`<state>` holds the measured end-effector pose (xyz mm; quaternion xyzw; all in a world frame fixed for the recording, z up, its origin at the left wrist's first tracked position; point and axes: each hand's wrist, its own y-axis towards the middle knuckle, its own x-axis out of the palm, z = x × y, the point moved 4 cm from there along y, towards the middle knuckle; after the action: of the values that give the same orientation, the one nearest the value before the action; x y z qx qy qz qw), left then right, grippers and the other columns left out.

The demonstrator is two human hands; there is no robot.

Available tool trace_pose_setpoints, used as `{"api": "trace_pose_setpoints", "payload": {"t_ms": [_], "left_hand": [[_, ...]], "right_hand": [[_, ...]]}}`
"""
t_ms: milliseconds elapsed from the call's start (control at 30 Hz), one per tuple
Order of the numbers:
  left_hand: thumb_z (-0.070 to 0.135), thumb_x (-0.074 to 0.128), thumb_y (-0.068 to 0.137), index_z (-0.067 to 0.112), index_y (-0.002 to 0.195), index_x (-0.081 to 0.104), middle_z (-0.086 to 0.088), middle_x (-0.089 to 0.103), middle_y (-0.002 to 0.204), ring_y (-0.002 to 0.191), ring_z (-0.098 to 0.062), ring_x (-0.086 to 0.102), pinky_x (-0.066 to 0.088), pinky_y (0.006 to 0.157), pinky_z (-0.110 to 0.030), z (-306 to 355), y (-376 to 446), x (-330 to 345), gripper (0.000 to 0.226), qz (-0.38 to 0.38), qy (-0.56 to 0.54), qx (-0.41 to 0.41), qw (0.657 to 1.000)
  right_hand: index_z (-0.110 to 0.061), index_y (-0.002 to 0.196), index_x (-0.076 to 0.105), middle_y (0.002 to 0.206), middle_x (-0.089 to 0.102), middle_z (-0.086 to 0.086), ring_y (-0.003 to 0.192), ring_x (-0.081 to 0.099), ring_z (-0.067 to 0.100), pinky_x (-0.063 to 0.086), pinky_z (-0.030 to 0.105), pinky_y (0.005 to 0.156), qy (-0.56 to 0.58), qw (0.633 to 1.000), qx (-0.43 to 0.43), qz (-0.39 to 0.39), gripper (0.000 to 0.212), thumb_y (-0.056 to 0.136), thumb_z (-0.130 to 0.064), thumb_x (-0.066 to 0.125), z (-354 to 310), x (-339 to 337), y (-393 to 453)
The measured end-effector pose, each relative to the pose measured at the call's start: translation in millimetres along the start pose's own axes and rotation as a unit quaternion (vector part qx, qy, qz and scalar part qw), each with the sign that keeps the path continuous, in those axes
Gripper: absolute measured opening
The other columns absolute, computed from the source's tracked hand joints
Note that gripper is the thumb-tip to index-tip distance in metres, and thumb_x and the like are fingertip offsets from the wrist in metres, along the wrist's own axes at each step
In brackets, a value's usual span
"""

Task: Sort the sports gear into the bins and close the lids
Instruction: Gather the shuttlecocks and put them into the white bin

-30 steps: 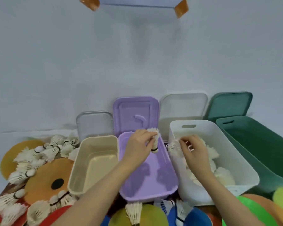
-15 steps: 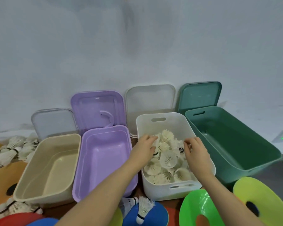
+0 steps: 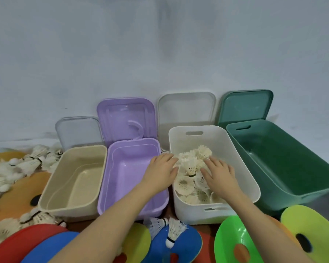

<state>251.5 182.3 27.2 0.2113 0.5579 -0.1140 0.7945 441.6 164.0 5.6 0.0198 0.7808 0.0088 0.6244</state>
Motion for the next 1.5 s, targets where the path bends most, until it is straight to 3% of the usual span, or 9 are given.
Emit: {"api": "trace_pose_setpoints", "payload": {"t_ms": [233,333,600,733,933,1067,1233,1400,1500], "left_hand": [[0.032,0.038,0.098,0.021,0.138,0.043,0.003,0.039,0.145,0.133,-0.017,0.032,0.016,0.104,-0.028,-64.3,-40.0,-44.9,0.041,0.017,0.03,-0.04,0.999],[0.039,0.032,0.092,0.019,0.131,0.051,0.0,0.048,0.138,0.128,-0.02,0.04,0.023,0.101,-0.031,-101.3,-60.9,-67.4,0.048,0.028,0.022,-0.069,0.997],[0.043,0.028,0.081,0.018,0.114,0.064,0.0,0.064,0.114,0.105,-0.025,0.058,0.038,0.089,-0.038,-218.7,-120.1,-129.4,0.055,0.086,0.036,-0.116,0.989],[0.047,0.021,0.081,0.018,0.12,0.061,0.001,0.059,0.122,0.115,-0.022,0.051,0.029,0.093,-0.036,-284.6,-145.5,-145.5,0.062,0.094,0.022,-0.142,0.985],[0.032,0.041,0.096,0.024,0.128,0.053,0.009,0.049,0.132,0.125,-0.014,0.038,0.02,0.096,-0.032,-382.4,-176.3,-148.0,0.035,0.082,0.017,-0.184,0.979],[0.031,0.042,0.096,0.025,0.128,0.052,0.008,0.048,0.132,0.126,-0.016,0.036,0.019,0.101,-0.035,-434.4,-190.4,-144.5,0.034,0.076,0.011,-0.216,0.973],[0.033,0.045,0.095,0.022,0.131,0.049,0.003,0.045,0.137,0.13,-0.019,0.031,0.016,0.101,-0.036,-481.5,-194.8,-131.2,0.038,0.059,0.021,-0.231,0.971],[0.038,0.05,0.09,0.017,0.127,0.054,0.0,0.049,0.134,0.132,-0.025,0.031,0.009,0.1,-0.037,-508.7,-185.3,-118.9,0.042,0.069,0.05,-0.217,0.972],[0.038,0.055,0.089,0.015,0.127,0.053,-0.002,0.05,0.134,0.135,-0.026,0.028,0.007,0.101,-0.039,-518.3,-179.6,-111.3,0.045,0.052,0.084,-0.207,0.973]], "right_hand": [[-0.017,0.125,0.055,0.125,0.055,0.002,0.117,0.047,0.028,0.03,0.037,0.098,0.085,0.989,-0.096,0.076,0.032,0.096,-0.028,0.045,-95.4,-5.2,8.8],[-0.011,0.114,0.063,0.109,0.063,0.008,0.103,0.056,0.031,0.041,0.037,0.087,0.153,0.976,-0.131,0.076,0.025,0.091,-0.017,0.053,-139.1,1.9,11.9],[-0.011,0.116,0.063,0.113,0.062,0.004,0.104,0.058,0.021,0.043,0.031,0.085,0.217,0.963,-0.151,0.058,0.026,0.092,-0.018,0.054,-267.2,26.0,19.1],[-0.012,0.114,0.064,0.108,0.063,0.004,0.102,0.058,0.022,0.04,0.029,0.082,0.212,0.961,-0.173,0.046,0.024,0.092,-0.018,0.056,-339.2,44.3,29.7],[-0.013,0.104,0.068,0.1,0.066,0.003,0.097,0.06,0.024,0.045,0.037,0.085,0.2,0.956,-0.215,0.018,0.035,0.082,-0.034,0.051,-435.9,78.6,44.4],[-0.025,0.108,0.065,0.106,0.064,-0.008,0.107,0.055,0.015,0.029,0.029,0.087,0.146,0.962,-0.232,0.002,0.044,0.081,-0.05,0.04,-483.8,109.8,59.5],[-0.03,0.117,0.06,0.122,0.054,-0.012,0.119,0.039,0.014,0.013,0.031,0.09,0.05,0.972,-0.23,-0.017,0.032,0.09,-0.045,0.05,-516.9,144.6,80.9],[-0.028,0.102,0.066,0.117,0.051,-0.009,0.116,0.033,0.022,0.008,0.035,0.09,-0.052,0.971,-0.23,-0.024,0.021,0.091,-0.034,0.05,-533.8,166.3,97.5],[-0.026,0.088,0.069,0.101,0.056,-0.01,0.106,0.043,0.024,0.01,0.031,0.085,-0.019,0.971,-0.237,0.029,0.009,0.085,-0.026,0.06,-536.5,165.1,100.8]]}}
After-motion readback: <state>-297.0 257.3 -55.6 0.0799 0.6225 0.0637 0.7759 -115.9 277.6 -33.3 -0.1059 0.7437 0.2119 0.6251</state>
